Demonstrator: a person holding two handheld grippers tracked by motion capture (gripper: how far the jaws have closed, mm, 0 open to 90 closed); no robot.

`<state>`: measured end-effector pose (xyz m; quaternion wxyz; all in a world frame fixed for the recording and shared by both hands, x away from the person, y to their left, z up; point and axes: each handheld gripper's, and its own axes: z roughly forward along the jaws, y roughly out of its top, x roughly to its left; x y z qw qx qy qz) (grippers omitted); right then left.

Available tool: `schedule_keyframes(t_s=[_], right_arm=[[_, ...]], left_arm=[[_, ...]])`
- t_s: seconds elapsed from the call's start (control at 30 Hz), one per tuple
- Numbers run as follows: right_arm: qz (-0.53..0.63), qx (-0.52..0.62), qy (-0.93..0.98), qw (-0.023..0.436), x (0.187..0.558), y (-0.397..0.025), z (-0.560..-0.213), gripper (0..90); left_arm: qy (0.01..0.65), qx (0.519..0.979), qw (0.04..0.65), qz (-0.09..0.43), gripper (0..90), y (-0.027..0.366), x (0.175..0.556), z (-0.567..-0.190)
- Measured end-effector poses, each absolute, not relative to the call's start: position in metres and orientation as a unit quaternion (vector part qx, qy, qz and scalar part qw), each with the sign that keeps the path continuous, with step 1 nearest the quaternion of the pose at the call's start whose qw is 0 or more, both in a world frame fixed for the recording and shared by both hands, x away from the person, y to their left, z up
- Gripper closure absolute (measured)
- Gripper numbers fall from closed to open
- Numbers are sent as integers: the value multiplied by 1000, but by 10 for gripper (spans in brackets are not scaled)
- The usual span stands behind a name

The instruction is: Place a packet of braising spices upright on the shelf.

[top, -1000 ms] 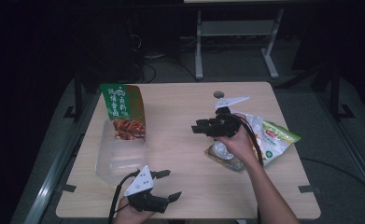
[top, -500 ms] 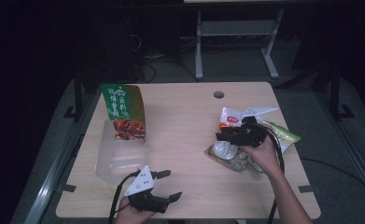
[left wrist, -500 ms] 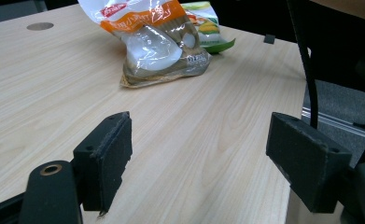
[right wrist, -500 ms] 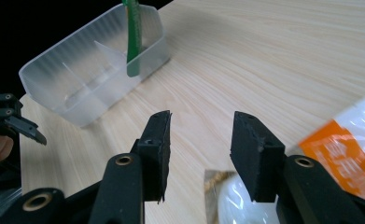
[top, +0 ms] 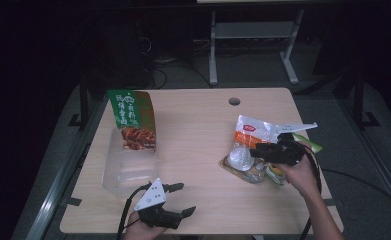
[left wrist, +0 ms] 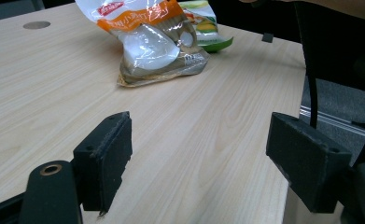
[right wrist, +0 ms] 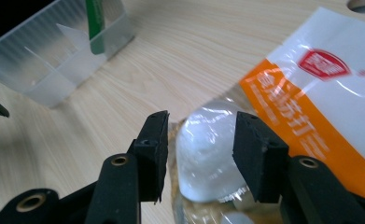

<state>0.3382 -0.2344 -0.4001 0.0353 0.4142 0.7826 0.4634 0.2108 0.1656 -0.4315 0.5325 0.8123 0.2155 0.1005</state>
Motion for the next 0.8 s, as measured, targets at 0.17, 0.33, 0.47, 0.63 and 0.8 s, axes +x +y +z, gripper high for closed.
schedule_keyframes(t_s=[0.17,0.33,0.47,0.63,0.8], right_arm=[[458,426,779,37,332,-245,-404,540],[454,439,774,42,327,-257,-407,530],[449,452,770,46,325,-268,-410,527],[437,461,770,60,326,-278,-411,510],[434,473,764,67,331,-286,-412,508]], left_arm=[[215,812,533,101,223,166,210,-431],[214,814,531,99,222,164,210,-432],[213,814,531,99,223,164,209,-432],[213,815,529,99,223,163,209,-433],[213,815,530,99,222,163,209,-433]])
